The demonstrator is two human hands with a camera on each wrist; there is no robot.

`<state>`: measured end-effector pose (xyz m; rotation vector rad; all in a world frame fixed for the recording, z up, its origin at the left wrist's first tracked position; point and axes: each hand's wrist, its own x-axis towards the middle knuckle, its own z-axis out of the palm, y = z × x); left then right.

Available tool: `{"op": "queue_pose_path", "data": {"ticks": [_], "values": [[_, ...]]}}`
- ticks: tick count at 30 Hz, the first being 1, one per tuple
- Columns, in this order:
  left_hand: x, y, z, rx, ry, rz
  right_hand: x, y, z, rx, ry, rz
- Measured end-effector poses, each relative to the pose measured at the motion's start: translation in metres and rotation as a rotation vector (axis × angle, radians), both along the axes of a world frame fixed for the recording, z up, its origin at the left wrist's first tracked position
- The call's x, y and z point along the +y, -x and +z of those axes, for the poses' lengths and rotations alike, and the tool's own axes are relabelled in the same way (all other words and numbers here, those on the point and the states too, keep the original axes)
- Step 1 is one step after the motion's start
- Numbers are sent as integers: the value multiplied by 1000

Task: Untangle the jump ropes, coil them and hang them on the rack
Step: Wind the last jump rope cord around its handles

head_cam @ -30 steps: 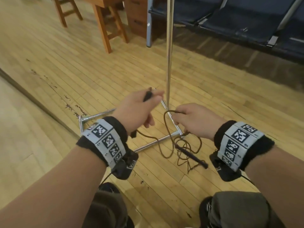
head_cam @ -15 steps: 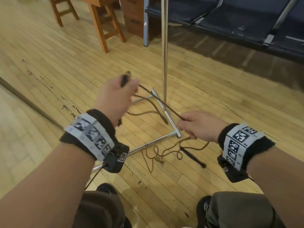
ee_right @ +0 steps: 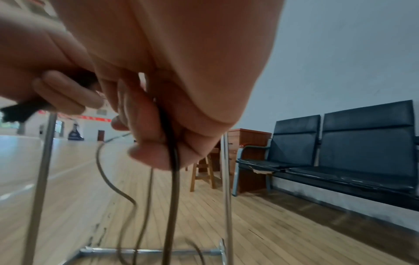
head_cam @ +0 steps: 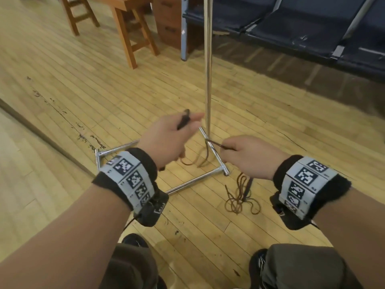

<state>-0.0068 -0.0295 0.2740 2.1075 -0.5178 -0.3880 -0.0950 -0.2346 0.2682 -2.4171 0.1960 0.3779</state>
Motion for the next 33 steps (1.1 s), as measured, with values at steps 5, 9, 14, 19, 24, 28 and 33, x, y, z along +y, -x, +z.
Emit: {"op": "queue_pose_path", "data": {"ticks": [5, 9, 14, 19, 24, 28, 33], "values": [[-14, 11, -5, 62, -99, -220, 10, 0, 12, -88, -114, -21], [-12, 3, -6, -37, -83, -178, 3, -1, 7, -114, -122, -22], [6, -16, -2, -96, 48, 123, -25, 2, -14, -11, -41, -50], [41, -44, -5, -76, 149, 526, -54, 16, -45, 264, 159, -65], [64, -56, 0, -59, 71, 675, -59, 24, -49, 454, 297, -51], [34, -30, -8, -91, -61, 316, -35, 5, -29, 173, 224, -41], [-4, 3, -12, 89, -39, -133, -5, -6, -3, -9, 93, 30]]}}
